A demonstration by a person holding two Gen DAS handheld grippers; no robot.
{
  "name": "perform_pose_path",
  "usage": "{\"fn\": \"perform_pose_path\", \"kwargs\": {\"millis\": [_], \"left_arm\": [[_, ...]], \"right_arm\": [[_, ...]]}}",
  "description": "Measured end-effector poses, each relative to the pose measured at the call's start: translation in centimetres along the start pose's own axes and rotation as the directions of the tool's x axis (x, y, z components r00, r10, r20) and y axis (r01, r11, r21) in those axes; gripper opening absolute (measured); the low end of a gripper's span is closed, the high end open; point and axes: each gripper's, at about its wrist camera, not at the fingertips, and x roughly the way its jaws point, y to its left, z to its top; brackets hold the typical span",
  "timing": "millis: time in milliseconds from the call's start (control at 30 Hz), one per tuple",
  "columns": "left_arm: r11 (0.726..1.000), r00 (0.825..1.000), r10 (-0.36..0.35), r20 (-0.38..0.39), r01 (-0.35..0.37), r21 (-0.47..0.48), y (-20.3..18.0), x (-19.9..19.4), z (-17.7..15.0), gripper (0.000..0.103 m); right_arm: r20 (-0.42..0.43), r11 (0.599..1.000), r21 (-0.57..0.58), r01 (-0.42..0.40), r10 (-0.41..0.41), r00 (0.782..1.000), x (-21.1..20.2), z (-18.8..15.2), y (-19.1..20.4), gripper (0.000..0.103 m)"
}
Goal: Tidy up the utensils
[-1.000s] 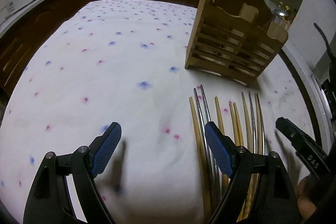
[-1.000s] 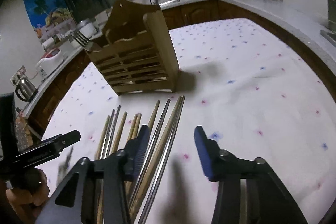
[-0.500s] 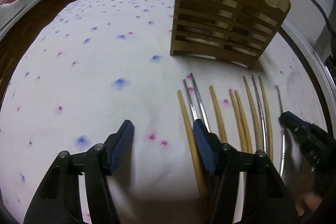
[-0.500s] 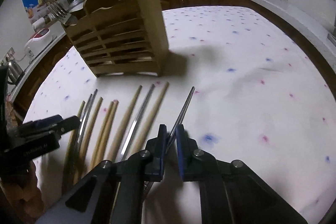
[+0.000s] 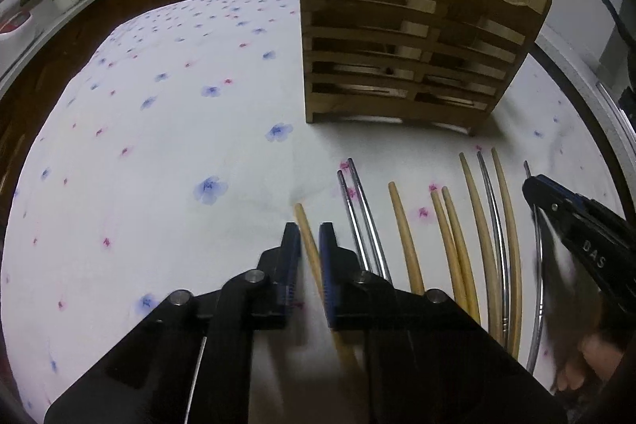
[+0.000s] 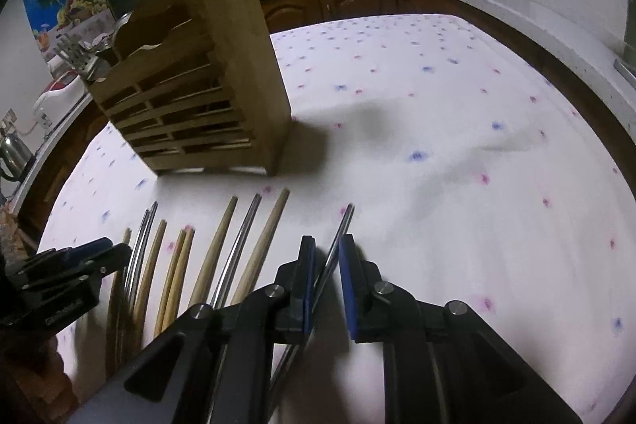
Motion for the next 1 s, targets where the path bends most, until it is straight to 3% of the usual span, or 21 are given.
{"fn": "perform_pose_path", "kwargs": {"millis": [133, 367, 633, 1000], "left_arm": [[0.998, 0.999, -0.040, 0.006, 0.040, -0.041, 1.0, -0.4, -0.2, 0.006], [0.981, 0.989, -0.126, 0.074, 0.135, -0.137, 3.7, -4.9, -1.4, 0.004], [0.964, 0.961, -0.188, 0.200, 0.220, -0.150, 5.4, -11.8, -2.3, 0.004], [0.945, 0.917, -0.239, 0.318, 0.295, -0.141, 6.5, -17.9, -1.9, 0.004]], "right_arm": [[-0.002, 1.000, -0.017, 0.008, -0.008, 1.000, 0.0, 0.0, 0.3, 0.007], [0.049, 0.993, 0.036, -0.112, 0.110, 0.993, -4.2, -0.6, 0.0, 0.004], [0.193, 0.974, 0.012, -0.226, 0.219, 0.956, -12.4, -0.6, 0.9, 0.004], [0.329, 0.965, -0.034, -0.261, 0.257, 0.908, -18.8, 0.4, 1.7, 0.004]]}}
